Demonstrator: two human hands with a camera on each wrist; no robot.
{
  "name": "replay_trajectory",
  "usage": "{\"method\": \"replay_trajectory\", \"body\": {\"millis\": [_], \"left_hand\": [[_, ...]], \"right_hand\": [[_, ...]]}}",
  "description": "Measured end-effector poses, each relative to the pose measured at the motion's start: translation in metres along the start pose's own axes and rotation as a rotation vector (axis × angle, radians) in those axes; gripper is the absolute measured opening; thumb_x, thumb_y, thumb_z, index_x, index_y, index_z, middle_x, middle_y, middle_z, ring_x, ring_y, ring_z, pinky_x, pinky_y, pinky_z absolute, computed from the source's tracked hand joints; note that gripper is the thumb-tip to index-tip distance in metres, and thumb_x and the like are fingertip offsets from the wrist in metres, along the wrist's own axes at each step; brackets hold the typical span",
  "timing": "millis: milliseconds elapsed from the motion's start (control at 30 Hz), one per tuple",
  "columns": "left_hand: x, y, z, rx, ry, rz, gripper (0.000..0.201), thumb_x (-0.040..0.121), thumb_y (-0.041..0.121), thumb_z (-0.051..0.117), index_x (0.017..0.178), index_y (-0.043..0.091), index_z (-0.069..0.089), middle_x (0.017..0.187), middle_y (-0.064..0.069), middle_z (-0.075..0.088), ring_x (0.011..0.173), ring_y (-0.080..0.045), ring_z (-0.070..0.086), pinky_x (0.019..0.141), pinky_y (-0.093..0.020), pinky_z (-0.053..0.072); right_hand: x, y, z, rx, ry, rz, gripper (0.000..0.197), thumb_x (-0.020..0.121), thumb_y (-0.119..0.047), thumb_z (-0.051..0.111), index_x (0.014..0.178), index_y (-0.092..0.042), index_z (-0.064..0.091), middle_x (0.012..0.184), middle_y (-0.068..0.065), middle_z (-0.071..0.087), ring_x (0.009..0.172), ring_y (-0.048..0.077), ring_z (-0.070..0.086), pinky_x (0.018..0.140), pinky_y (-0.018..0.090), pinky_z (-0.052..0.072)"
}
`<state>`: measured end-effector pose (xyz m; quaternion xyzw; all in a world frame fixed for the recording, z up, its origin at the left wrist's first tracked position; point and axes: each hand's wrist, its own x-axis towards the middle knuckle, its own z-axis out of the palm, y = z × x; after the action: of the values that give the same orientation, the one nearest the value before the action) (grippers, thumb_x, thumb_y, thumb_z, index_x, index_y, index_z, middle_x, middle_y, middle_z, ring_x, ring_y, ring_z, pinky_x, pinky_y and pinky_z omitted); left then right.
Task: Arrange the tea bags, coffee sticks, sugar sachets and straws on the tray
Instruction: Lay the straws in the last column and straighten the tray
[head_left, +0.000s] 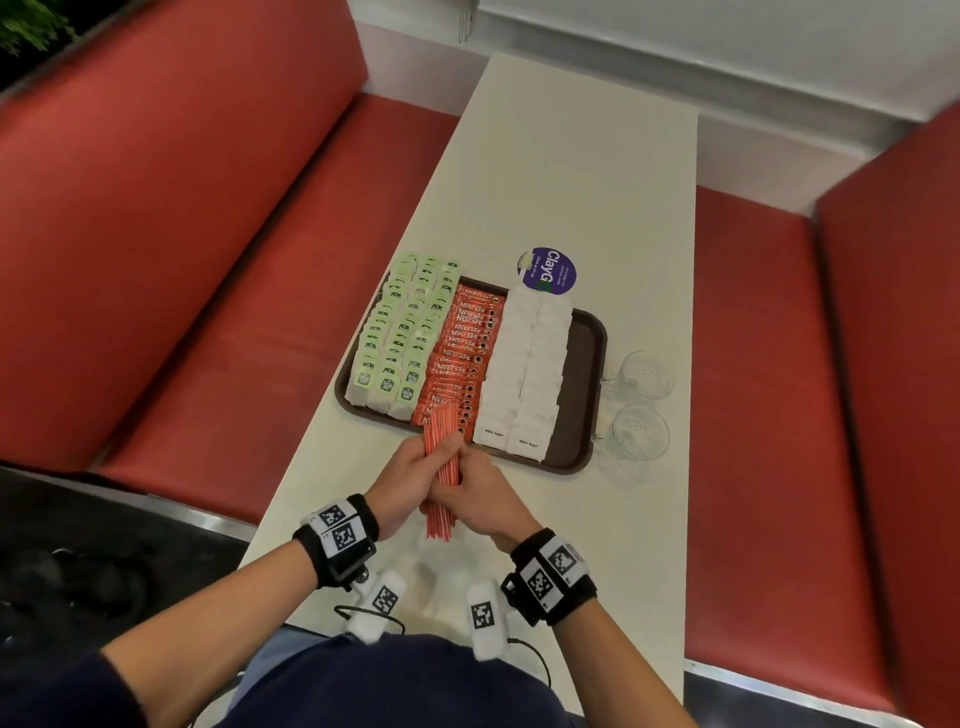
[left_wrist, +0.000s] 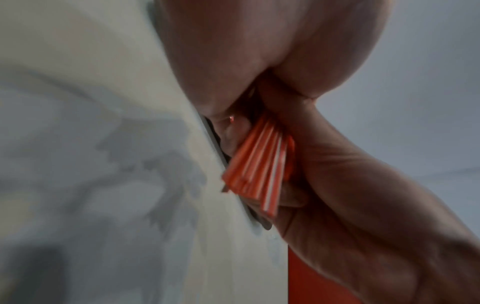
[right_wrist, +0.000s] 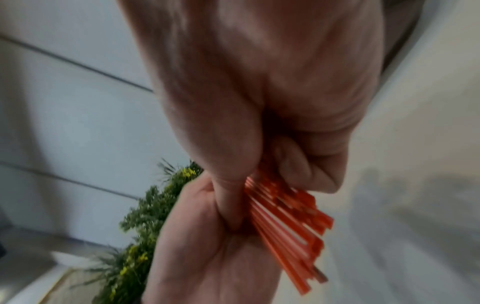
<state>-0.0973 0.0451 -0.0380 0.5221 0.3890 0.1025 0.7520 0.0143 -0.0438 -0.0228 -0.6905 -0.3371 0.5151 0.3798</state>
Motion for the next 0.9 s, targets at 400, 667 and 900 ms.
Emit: {"method": "replay_trajectory", "body": {"millis": [400,667,900], "left_hand": [[0.002,0.081,0.02,-0.17,0.148,0.332,0.038,0.107,0.04,0.063,0.075,0.02,0.056,0.06,-0.001,0.033,0.051,-0.017,0.032,0.057,-0.038,0.038],[-0.009,0.082,0.045,0.11,0.08,0.432,0.044,0.096,0.035,0.08,0.076,0.002,0.059,0.06,-0.001,0.058,0.054,-0.014,0.057,0.058,-0.03,0.05],[-0.01,0.066,0.041,0.123,0.048,0.336,0.034,0.103,0.03,0.073,0.079,0.011,0.057,0.056,0.003,0.05,0.046,-0.012,0.045,0.048,-0.024,0.039]], "right_hand": [[-0.02,-0.026,-0.025,0.863,0.036,0.426,0.06,0.116,-0.046,0.047,0.135,0.008,0.063,0.131,0.029,0.073,0.121,0.04,0.073,0.113,0.053,0.055],[-0.036,-0.082,-0.042,1.0,-0.035,0.274,0.049,0.114,-0.044,0.041,0.141,-0.015,0.069,0.15,0.019,0.064,0.138,0.039,0.064,0.109,0.054,0.057],[-0.044,-0.075,-0.055,0.069,0.314,0.003,0.041,0.118,-0.039,0.036,0.131,-0.026,0.073,0.12,-0.01,0.079,0.111,0.01,0.072,0.111,0.047,0.055]]}}
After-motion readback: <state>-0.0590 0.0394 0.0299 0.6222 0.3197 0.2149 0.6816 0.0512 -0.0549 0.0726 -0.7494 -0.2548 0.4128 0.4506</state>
